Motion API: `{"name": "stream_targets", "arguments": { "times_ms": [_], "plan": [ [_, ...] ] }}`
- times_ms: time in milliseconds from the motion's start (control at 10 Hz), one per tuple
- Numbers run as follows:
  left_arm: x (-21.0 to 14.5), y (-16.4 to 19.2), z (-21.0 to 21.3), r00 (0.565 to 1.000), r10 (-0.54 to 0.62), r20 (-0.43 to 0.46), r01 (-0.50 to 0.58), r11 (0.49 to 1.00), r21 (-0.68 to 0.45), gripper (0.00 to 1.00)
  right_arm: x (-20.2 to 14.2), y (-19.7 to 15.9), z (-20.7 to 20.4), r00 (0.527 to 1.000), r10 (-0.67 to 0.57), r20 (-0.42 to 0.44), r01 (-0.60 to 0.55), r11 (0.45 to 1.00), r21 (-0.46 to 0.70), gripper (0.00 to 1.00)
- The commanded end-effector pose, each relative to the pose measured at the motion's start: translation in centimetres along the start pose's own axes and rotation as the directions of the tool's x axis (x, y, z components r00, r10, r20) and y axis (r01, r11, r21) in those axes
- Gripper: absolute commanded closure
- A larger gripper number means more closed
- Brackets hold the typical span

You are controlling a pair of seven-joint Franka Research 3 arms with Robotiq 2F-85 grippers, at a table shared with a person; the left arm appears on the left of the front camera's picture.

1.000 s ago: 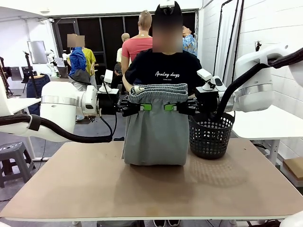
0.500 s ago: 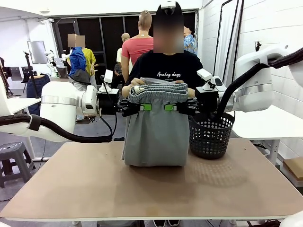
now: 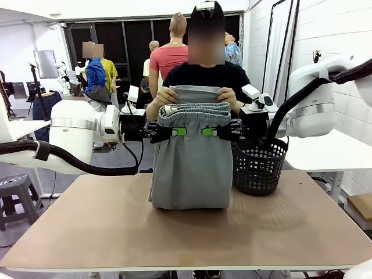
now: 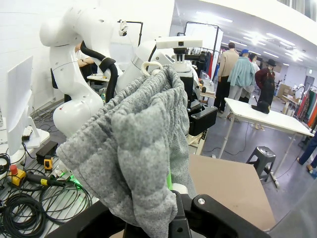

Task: Fold the training pants.
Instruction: Release the ends of the Training pants and then grab the overlapped ends.

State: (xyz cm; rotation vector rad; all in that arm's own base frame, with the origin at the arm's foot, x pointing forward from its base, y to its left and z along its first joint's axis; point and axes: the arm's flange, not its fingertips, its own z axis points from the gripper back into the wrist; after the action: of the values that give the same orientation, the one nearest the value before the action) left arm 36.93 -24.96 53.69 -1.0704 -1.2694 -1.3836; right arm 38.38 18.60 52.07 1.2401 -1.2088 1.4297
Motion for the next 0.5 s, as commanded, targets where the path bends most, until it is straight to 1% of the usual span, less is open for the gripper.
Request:
{"name": "stream_targets", "arguments": {
  "times_ms": [0,400],
  "plan": [
    [0.40,-0.07,-0.12,1.000,-0.006,0.009,0.006,1.000,0.016,1.00,0.09,0.44,0.02,0.999,0.010,0.035,-0.009,1.000,-0.013,1.00],
    [0.40,-0.07,-0.12,1.000,-0.006,0.009,0.006,1.000,0.016,1.00,0.09,0.44,0.02,0.999,0.010,0.035,-0.009,1.000,-0.013,1.00]
  ]
}}
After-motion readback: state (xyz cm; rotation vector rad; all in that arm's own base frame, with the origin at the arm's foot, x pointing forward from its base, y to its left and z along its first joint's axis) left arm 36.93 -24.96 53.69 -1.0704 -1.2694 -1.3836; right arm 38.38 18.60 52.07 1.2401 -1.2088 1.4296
